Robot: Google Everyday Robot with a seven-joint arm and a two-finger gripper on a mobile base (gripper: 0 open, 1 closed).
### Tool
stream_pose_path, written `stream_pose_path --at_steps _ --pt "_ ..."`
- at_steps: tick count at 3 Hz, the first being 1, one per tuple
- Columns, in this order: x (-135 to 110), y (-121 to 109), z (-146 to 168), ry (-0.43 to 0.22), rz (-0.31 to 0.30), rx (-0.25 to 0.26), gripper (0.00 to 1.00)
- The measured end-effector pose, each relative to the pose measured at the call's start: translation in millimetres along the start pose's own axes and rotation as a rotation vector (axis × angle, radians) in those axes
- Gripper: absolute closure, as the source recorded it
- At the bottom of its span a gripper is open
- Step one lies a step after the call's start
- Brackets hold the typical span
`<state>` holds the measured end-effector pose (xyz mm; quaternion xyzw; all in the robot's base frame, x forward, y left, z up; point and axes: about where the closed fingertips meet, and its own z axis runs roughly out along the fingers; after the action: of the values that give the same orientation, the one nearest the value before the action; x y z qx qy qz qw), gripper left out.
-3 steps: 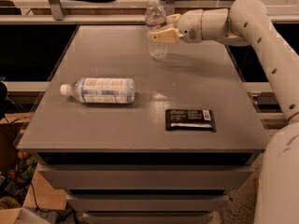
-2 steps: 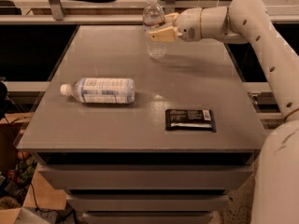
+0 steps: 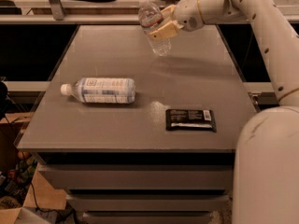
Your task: Knock water bottle over
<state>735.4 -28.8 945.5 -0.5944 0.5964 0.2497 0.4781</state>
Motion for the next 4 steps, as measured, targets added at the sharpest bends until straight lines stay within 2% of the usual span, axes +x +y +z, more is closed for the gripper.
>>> stream_pose_path --at_steps 2,3,4 --pt "7 31 11 0.373 -0.223 -0.214 1.00" --pt "15 37 15 0.509 -0.286 -0.262 1.00" --pt "21 37 15 0.608 -0.306 -0.250 1.00"
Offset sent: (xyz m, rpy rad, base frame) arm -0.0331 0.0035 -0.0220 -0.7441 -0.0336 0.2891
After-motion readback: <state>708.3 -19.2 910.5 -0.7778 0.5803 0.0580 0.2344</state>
